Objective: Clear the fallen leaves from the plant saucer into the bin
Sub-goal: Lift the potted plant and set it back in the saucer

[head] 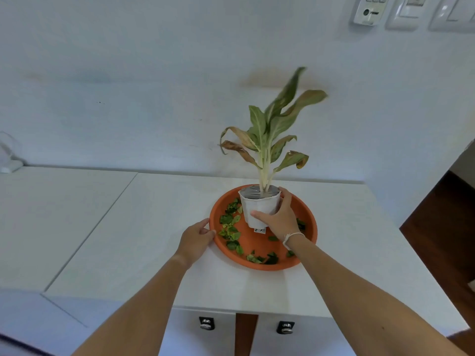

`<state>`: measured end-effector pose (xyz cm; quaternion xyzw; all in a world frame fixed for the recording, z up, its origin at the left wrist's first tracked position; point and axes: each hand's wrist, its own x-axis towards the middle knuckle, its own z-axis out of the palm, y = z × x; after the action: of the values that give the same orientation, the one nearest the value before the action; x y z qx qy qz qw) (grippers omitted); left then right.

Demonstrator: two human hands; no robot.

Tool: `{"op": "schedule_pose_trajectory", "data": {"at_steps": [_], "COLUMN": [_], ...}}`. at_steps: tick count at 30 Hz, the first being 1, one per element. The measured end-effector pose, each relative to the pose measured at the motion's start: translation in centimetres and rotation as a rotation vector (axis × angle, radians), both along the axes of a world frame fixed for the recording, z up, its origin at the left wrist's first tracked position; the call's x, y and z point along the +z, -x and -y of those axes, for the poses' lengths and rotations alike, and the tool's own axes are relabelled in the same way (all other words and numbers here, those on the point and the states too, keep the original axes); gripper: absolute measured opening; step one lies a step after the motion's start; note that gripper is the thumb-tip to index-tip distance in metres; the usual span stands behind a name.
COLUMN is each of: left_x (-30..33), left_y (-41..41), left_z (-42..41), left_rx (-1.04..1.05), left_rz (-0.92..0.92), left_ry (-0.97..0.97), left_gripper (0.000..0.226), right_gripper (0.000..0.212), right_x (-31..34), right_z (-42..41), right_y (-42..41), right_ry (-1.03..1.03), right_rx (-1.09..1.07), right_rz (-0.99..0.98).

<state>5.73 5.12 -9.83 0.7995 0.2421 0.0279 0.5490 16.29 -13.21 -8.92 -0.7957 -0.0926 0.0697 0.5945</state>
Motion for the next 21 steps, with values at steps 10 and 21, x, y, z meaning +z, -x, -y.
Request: {"op": "schedule_pose_trajectory", "data": {"at_steps": [10,21], "left_x": [0.0,-0.3], "left_y": [-0.1,-0.1], "left_z": [-0.1,0.0], "left_rx": [-0.019,-0.022], "left_rz": [0.011,-0.004], "left_ry": [-0.014,-0.030], "left_gripper": [0.044,0.043], "right_gripper": [0.108,0.099], "right_x": [-1.5,-1.7], "right_z": [0.4,-0.2], "right_y": [1.3,2.0], "right_ry": [-0.070,-0.061], "right_rx": [-0.008,-0.070], "right_rz": [-0.004,0.031]}}
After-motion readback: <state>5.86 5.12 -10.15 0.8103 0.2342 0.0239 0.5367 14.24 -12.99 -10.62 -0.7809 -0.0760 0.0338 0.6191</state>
